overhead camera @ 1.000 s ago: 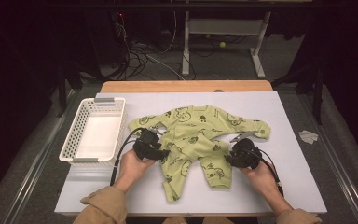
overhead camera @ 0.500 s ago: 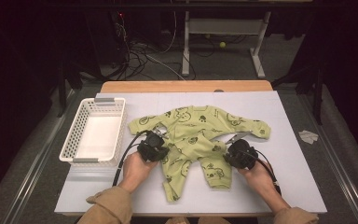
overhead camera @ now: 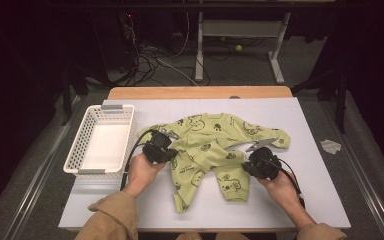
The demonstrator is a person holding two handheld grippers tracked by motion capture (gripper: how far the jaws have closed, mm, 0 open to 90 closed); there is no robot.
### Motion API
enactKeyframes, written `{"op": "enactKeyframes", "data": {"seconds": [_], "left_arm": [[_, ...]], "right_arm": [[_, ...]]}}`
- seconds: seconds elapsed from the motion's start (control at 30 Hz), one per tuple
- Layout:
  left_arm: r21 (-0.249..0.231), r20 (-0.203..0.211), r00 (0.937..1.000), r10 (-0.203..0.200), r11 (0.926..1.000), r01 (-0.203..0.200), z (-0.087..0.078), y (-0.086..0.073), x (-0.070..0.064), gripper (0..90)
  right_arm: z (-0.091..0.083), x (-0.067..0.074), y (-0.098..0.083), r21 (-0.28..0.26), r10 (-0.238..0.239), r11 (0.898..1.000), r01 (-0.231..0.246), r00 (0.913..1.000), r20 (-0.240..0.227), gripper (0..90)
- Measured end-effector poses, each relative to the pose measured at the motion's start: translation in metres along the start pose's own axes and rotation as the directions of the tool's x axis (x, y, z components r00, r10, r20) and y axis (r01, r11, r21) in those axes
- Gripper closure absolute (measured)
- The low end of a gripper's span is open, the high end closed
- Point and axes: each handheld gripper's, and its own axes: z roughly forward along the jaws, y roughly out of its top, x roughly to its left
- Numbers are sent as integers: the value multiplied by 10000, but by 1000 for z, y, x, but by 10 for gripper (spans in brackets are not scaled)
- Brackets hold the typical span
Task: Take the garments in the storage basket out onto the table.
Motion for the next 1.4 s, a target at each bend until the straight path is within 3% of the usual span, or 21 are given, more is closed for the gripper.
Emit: {"op": "enactKeyframes", "data": {"seconds": [0.2,0.33,0.4,0.5,0.6,0.73,0.8,0.83,0.93,1.0,1.07,1.13,1.23,1.3,1.4], "left_arm": [[-98,-419,9986,-325,9994,321,3,13,15,838],[77,-822,9965,-158,9998,165,14,18,20,837],[216,-856,9961,-196,9995,215,21,19,23,835],[458,-882,9961,-63,9989,104,27,19,28,832],[179,-545,9975,-444,9988,454,22,17,34,813],[-374,84,9997,-213,9991,216,2,12,21,730],[-567,98,9997,231,9981,-225,-5,6,5,668],[-564,301,9987,405,9977,-387,-7,2,-2,653],[-557,1015,9939,443,9977,-388,-9,-13,-18,611],[-447,1602,9870,129,9990,-58,-7,-22,-22,578],[-3,1497,9884,276,9996,-278,-2,-28,-29,551],[326,1121,9923,519,9979,-559,3,-32,-33,533],[806,707,9952,676,9941,-733,8,-33,-34,532],[715,673,9954,686,9947,-734,9,-33,-32,534],[575,460,9962,740,9954,-766,12,-31,-31,544]], "right_arm": [[2,0,6,-286,-198,9994,201,9998,97,871],[7,-2,10,-155,-46,9999,48,9999,99,871],[12,-3,12,-66,17,10000,-16,9999,161,871],[27,-2,15,399,-298,9988,279,9984,479,869],[29,-4,20,410,-131,9991,115,9991,395,855],[20,-6,17,141,126,9998,-127,9999,91,783],[11,-6,15,-179,183,9997,-183,9998,-30,781],[7,-5,13,-300,172,9994,-173,9998,-42,784],[-2,2,10,-497,20,9988,-27,9999,-124,788],[-5,7,8,-610,-83,9981,76,9999,-106,787],[-9,8,6,-674,-6,9977,-8,9998,-200,784],[-13,8,3,-734,2,9973,-9,10000,-88,779],[-22,0,0,-929,463,9946,-455,9989,61,776],[-26,-3,-1,-1049,589,9928,-570,9982,144,776],[-25,0,0,-1006,429,9939,-449,9988,-223,776]]}}
